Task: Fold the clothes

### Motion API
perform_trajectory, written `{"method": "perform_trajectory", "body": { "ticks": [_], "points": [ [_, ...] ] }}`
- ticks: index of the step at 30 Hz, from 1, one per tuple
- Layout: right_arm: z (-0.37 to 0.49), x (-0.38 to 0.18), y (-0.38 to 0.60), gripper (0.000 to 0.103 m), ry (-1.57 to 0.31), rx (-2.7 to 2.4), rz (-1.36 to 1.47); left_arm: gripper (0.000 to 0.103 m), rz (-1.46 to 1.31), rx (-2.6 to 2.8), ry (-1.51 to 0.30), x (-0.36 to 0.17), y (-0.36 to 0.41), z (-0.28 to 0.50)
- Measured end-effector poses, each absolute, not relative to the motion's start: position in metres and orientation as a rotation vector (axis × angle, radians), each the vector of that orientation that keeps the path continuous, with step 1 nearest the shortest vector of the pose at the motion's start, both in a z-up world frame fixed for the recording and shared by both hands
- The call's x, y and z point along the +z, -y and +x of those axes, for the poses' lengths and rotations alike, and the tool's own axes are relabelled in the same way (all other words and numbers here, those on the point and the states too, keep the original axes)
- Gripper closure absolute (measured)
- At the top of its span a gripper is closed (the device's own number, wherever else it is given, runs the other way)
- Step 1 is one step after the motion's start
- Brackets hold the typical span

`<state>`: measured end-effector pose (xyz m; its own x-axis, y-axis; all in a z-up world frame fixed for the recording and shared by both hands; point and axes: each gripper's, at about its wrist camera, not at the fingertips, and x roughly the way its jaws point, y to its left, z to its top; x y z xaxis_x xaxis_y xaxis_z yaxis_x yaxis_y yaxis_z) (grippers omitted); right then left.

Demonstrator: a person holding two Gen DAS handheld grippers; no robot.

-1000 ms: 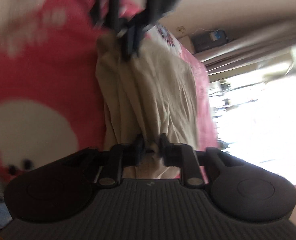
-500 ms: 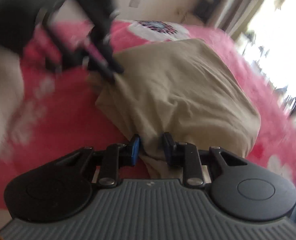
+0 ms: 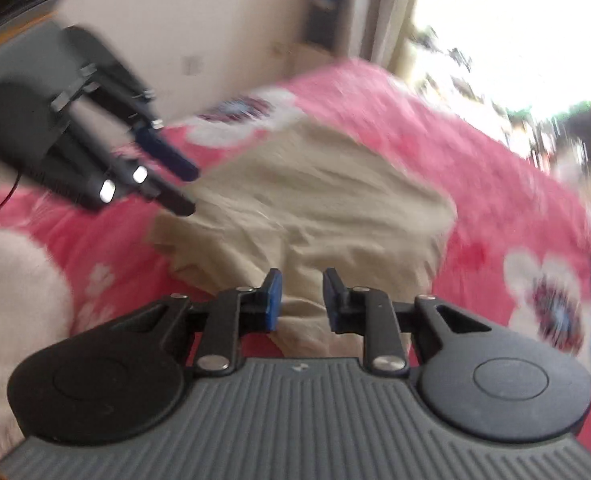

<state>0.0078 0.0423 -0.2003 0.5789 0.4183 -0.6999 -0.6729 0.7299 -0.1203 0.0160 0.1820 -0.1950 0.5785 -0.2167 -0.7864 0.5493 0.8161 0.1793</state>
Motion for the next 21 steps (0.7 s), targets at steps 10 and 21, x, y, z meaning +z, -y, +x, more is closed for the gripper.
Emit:
{"method": "perform_trajectory", "body": {
  "ticks": [10,21],
  "points": [
    [0.022,-0.206,-0.023,0.087,-0.826,0.546,-0.242,0.068,0.458,-0.45,-0.873,-0.196,-0.188,0.005],
    [0.05,-0.234,0.027,0.085,-0.958,0.365,0.219,0.062,0.156,-0.428,-0.769,-0.163,-0.169,0.084]
  ]
}}
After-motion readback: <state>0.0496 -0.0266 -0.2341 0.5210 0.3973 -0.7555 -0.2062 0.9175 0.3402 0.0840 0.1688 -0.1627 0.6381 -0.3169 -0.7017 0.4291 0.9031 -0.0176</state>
